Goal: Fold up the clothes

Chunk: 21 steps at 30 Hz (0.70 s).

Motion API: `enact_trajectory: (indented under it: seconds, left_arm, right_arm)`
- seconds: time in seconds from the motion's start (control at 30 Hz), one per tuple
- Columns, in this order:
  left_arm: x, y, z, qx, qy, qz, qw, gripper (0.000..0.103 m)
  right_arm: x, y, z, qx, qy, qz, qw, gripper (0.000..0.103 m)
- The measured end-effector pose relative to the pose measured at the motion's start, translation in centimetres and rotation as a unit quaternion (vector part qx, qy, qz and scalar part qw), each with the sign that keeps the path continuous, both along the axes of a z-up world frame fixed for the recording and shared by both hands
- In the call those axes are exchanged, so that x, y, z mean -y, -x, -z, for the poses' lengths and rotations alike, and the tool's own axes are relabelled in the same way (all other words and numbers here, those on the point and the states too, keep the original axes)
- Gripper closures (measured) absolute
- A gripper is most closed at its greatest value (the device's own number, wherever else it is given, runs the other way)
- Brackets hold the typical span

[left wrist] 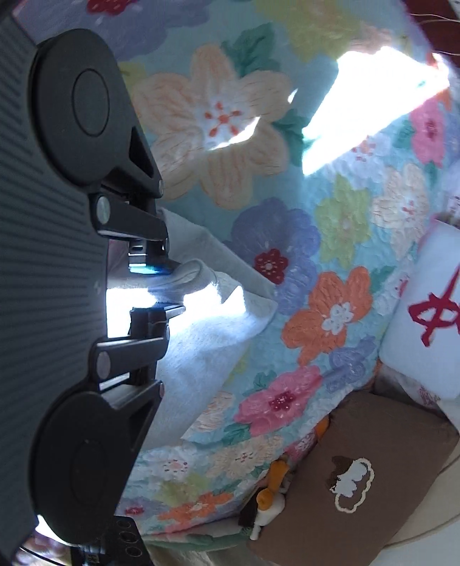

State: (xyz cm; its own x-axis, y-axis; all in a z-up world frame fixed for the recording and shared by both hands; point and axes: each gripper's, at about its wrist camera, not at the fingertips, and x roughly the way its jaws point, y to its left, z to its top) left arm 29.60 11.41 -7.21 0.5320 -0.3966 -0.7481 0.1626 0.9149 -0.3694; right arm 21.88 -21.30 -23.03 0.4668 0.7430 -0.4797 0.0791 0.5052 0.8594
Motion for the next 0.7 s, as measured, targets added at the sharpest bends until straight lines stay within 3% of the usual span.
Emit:
enact_trajectory:
  seconds: [0.1, 0.2, 0.27, 0.33, 0.4, 0.5, 0.6, 0.7]
  left_arm:
    - [0.6, 0.0, -1.7, 0.029, -0.018, 0.002, 0.9994, 0.073]
    - [0.6, -0.2, -2.3, 0.038, -0.029, -0.022, 0.9986, 0.073]
    - [0.8, -0.2, -2.8, 0.049, -0.031, -0.017, 0.9982, 0.073]
    - [1.3, -0.2, -3.4, 0.062, -0.043, 0.008, 0.9971, 0.073]
    - [1.5, -0.4, -3.6, 0.069, -0.043, 0.022, 0.9964, 0.073]
    - [2.6, -1.2, -2.6, 0.054, -0.028, 0.038, 0.9974, 0.074]
    - [3.5, -1.9, -0.6, 0.022, -0.019, 0.05, 0.9983, 0.075]
    - [3.6, -2.6, 2.0, -0.022, -0.023, 0.04, 0.9987, 0.076]
  right_arm:
    - [-0.5, 0.1, 0.1, 0.009, 0.035, -0.02, 0.999, 0.066]
    - [-1.6, 0.6, -2.5, 0.04, 0.112, -0.062, 0.991, 0.058]
    - [-3.0, 1.2, -4.9, 0.076, 0.203, -0.107, 0.97, 0.056]
    - [-4.4, 2.3, -7.3, 0.14, 0.289, -0.153, 0.935, 0.054]
    - [-4.5, 3.6, -9.2, 0.199, 0.333, -0.168, 0.906, 0.054]
    - [-3.9, 4.2, -11.0, 0.248, 0.362, -0.14, 0.887, 0.054]
    - [-3.4, 4.3, -11.9, 0.274, 0.358, -0.118, 0.885, 0.054]
    - [-4.6, 3.6, -10.6, 0.279, 0.36, -0.11, 0.883, 0.054]
